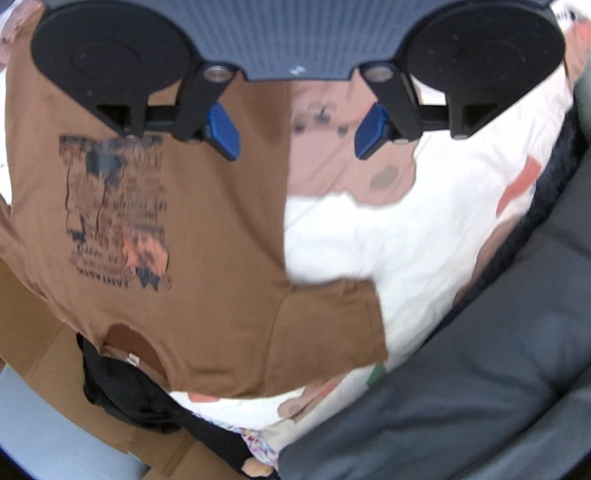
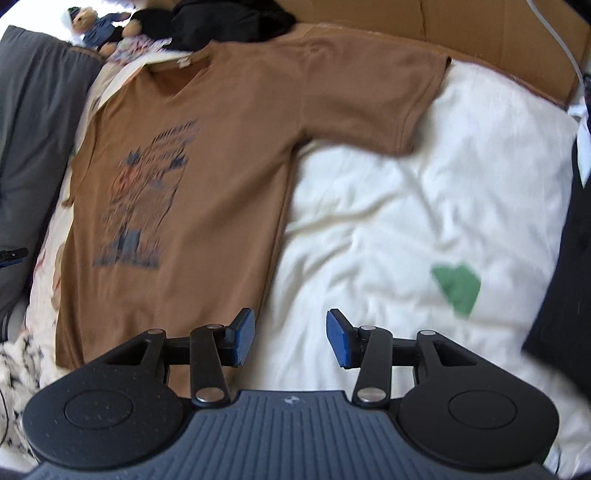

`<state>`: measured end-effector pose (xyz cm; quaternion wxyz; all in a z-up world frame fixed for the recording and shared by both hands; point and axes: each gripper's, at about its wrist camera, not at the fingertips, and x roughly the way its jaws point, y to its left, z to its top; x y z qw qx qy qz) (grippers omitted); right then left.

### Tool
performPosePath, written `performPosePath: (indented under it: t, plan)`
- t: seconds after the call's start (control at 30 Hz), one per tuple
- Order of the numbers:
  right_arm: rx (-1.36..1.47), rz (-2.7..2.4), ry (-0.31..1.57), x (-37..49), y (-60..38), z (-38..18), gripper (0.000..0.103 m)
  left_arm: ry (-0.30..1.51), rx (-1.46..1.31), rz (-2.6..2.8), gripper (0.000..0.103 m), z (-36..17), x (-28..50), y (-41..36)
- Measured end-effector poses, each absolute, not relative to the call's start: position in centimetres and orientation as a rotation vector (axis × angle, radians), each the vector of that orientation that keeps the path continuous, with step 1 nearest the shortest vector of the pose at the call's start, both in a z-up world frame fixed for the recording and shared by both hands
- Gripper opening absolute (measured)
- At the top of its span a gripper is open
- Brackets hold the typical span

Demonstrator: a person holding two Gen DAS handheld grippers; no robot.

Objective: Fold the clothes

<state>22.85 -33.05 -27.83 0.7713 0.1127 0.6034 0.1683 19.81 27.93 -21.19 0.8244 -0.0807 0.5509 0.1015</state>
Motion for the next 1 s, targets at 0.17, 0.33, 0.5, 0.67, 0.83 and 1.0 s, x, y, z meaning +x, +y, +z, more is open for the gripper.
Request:
performPosePath:
  t: [0.17, 0.33, 0.5, 0.67, 0.83, 1.0]
  plan:
    - [0.216, 0.397, 1.338, 19.9, -32.3, -27.7, 0.048, 1.192, -0.177, 0.209, 0.071, -21.9, 15.4, 27.6]
    - [0.19, 0.439, 1.38, 17.4, -30.5, -28.7, 0.048, 1.235, -0.211, 0.199, 0.067, -23.1, 12.6, 27.0]
    - [0.172, 0.457, 1.427, 16.2, -29.0, -30.7, 0.048, 1.308, -0.218, 0.196, 0.067, -26.1, 10.1, 26.8]
    - [0.151, 0.449, 1.499, 15.8, -27.7, -33.4, 0.048, 1.363, -0.253, 0.186, 0.067, -29.2, 8.4, 26.9]
    - [0.127, 0.454, 1.552, 15.6, -26.5, -35.4, 0.048, 1.389, -0.234, 0.184, 0.067, -31.1, 7.8, 26.6]
    - [0.122, 0.45, 1.576, 15.3, -25.7, -36.7, 0.048, 1.379, -0.223, 0.149, 0.037, -31.2, 7.6, 26.2]
